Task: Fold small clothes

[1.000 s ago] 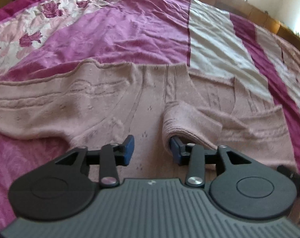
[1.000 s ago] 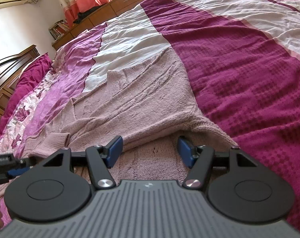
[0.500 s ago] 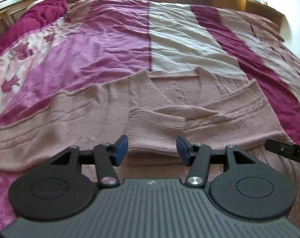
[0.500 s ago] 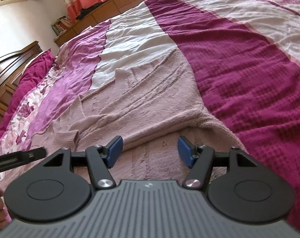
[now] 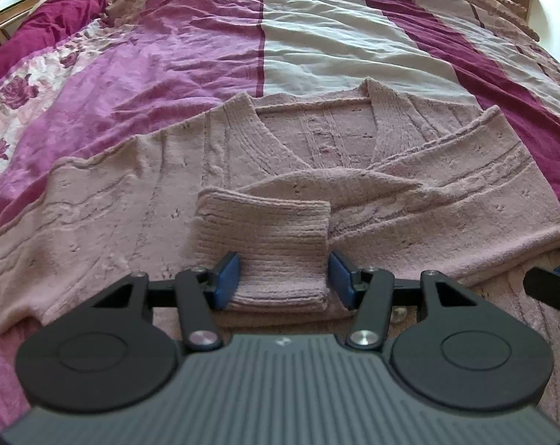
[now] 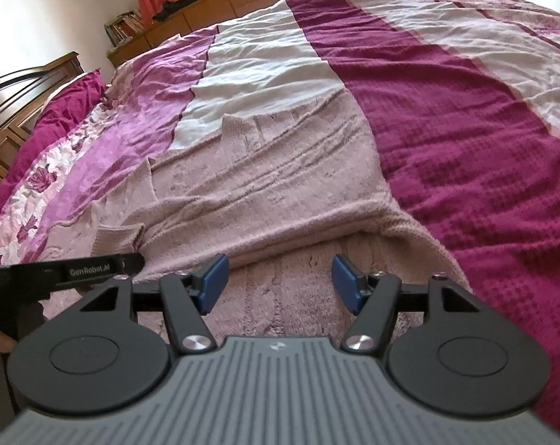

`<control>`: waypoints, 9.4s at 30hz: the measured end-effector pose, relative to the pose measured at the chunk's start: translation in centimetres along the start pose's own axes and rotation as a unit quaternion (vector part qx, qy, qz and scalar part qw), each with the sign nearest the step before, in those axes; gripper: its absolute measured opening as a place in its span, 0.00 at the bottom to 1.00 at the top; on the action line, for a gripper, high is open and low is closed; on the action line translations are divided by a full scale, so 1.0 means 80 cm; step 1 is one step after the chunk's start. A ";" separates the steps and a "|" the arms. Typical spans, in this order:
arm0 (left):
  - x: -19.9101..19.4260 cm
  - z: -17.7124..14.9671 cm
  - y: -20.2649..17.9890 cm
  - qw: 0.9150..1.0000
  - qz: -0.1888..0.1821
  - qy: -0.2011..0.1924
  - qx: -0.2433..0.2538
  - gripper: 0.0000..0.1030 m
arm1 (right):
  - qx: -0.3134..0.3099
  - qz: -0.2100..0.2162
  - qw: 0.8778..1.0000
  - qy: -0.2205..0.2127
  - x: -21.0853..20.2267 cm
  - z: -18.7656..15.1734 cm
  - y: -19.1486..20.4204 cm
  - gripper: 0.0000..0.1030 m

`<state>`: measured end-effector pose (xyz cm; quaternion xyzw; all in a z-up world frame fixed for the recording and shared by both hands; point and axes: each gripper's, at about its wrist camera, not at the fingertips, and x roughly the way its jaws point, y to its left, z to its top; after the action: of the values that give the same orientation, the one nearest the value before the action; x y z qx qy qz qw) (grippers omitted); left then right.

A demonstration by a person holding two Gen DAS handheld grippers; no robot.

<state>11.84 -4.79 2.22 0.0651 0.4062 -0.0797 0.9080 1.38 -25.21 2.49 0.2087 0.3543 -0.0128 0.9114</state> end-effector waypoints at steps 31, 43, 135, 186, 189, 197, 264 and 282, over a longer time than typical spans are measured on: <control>-0.033 -0.024 0.174 0.984 -0.016 -0.008 -0.177 0.31 | -0.011 0.029 0.999 0.023 0.022 0.097 0.016 0.71; -0.014 -0.015 0.200 0.976 -0.042 -0.012 -0.213 0.31 | 0.085 -0.017 0.993 0.080 0.153 0.205 -0.008 0.62; -0.133 -0.064 0.212 0.987 0.072 -0.028 -0.139 0.33 | -0.039 0.021 0.996 0.078 -0.037 0.027 0.055 0.73; -0.081 -0.108 0.381 0.935 0.155 0.003 -0.320 0.66 | -0.159 -0.008 0.978 0.137 0.037 -0.037 0.177 0.86; -0.079 -0.108 0.387 0.927 0.157 -0.007 -0.340 0.66 | -0.160 -0.005 0.978 0.135 0.038 -0.039 0.176 0.87; -0.077 -0.115 0.417 0.892 0.118 -0.056 -0.432 0.66 | -0.171 -0.004 0.977 0.129 0.040 -0.046 0.178 0.91; -0.064 0.021 0.059 0.980 -0.039 -0.158 -0.117 0.08 | -0.042 -0.020 0.996 0.083 -0.039 -0.008 0.038 0.92; -0.004 -0.010 0.030 0.993 -0.078 -0.055 -0.072 0.21 | -0.033 -0.020 0.996 0.086 -0.033 -0.010 0.029 0.92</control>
<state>11.51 -2.28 2.06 -0.0367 0.3641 -0.1248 0.9222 -0.74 -23.08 4.56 0.1721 0.4359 -0.0014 0.8834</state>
